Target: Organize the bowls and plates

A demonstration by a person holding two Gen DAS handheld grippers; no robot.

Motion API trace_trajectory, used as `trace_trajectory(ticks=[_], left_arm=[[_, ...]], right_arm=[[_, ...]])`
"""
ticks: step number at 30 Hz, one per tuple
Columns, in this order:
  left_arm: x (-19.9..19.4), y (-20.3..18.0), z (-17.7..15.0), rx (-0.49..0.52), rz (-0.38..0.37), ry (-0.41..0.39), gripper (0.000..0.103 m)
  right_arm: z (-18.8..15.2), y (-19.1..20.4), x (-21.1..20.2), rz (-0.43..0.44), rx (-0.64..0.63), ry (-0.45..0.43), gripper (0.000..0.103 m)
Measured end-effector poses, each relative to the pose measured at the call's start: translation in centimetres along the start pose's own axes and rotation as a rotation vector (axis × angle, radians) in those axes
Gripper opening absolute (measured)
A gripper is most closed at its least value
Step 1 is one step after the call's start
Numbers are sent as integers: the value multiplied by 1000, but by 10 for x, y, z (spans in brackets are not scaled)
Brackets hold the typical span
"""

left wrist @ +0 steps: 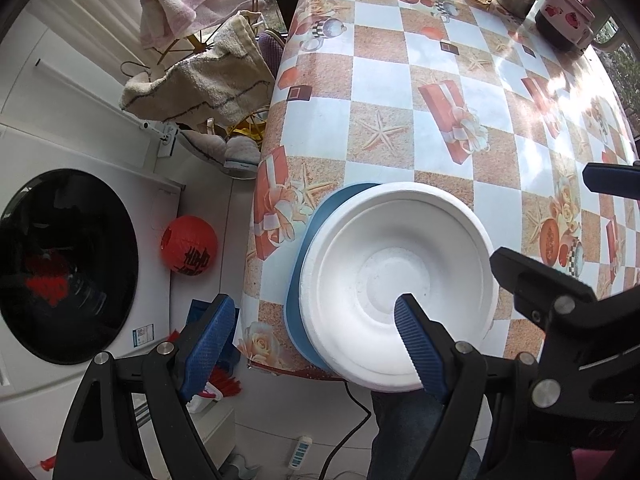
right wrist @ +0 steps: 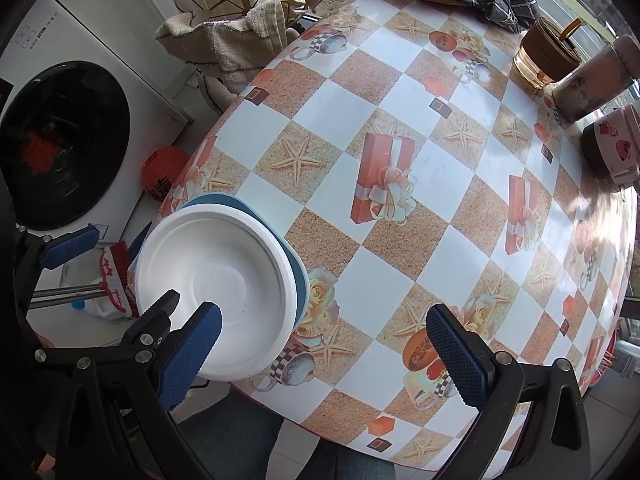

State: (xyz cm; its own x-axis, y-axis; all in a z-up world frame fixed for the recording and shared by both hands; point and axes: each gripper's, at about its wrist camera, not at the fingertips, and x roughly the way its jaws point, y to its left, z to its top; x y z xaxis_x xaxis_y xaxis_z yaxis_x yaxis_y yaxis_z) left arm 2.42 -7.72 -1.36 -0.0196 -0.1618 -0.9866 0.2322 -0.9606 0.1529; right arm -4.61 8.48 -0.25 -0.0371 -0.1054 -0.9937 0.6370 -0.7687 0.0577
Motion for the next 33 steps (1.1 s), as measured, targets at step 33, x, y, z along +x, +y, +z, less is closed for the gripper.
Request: trace_trajectory(ticks=[33], left_arm=[[-5,0,7,-15,42,-16,85]], right_arm=[[3,-9,3,75,26,-7,103]])
